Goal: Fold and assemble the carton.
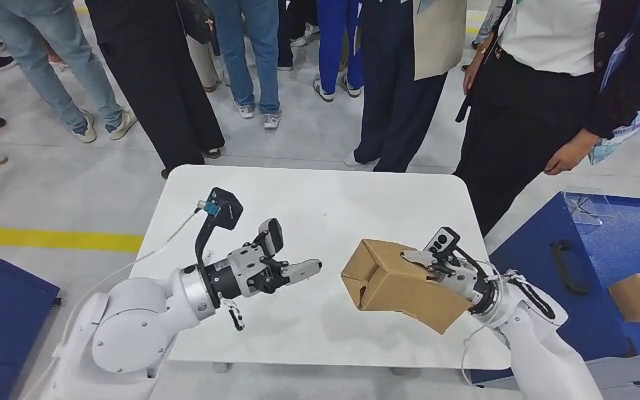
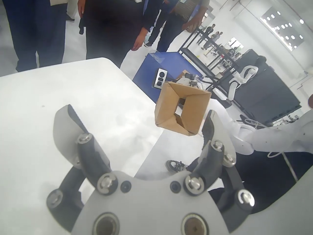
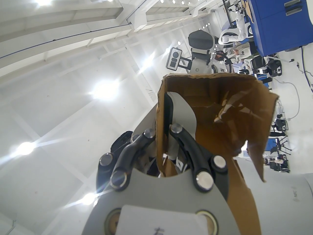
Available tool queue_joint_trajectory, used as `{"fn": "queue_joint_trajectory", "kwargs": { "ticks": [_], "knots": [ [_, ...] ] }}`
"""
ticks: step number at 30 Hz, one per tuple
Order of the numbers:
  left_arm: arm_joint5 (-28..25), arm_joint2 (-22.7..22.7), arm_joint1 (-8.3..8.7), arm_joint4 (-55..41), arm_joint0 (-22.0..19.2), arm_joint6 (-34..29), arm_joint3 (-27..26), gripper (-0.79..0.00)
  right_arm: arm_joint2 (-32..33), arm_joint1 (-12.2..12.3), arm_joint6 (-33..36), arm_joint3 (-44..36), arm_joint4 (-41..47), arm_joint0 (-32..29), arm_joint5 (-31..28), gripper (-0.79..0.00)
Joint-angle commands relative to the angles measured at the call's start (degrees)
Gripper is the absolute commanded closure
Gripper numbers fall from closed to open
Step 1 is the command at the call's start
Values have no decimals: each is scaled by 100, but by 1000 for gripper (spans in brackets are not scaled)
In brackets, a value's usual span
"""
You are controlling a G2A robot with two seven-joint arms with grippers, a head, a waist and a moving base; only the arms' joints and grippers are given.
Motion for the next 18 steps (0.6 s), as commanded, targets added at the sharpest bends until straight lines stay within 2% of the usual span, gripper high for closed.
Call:
{"fn": "queue_joint_trajectory", "kwargs": {
  "ticks": [1, 5, 7, 10, 11, 13, 16, 18],
  "knots": [
    [67, 6, -1, -10, -9, -8, 4, -785, 0, 0, 0, 0, 0, 0, 0, 0],
    [67, 6, -1, -10, -9, -8, 4, -785, 2, -4, -178, -67, 30, 10, 39, 0],
    [67, 6, -1, -10, -9, -8, 4, -785, 68, -14, -882, -275, 303, 155, 358, 0],
    [67, 6, -1, -10, -9, -8, 4, -785, 125, -60, -2544, -492, 1185, 465, 1001, 0],
    [67, 6, -1, -10, -9, -8, 4, -785, 128, -79, -3238, -509, 1551, 558, 1195, 0],
    [67, 6, -1, -10, -9, -8, 4, -785, 52, -111, -5153, -586, 2092, 779, 1579, 0],
    [67, 6, -1, -10, -9, -8, 4, -785, -175, -179, -8104, -624, 3000, 1166, 1575, 0],
    [67, 6, -1, -10, -9, -8, 4, -785, -341, -226, -10047, -619, 3950, 1425, 1261, 0]
  ]
}}
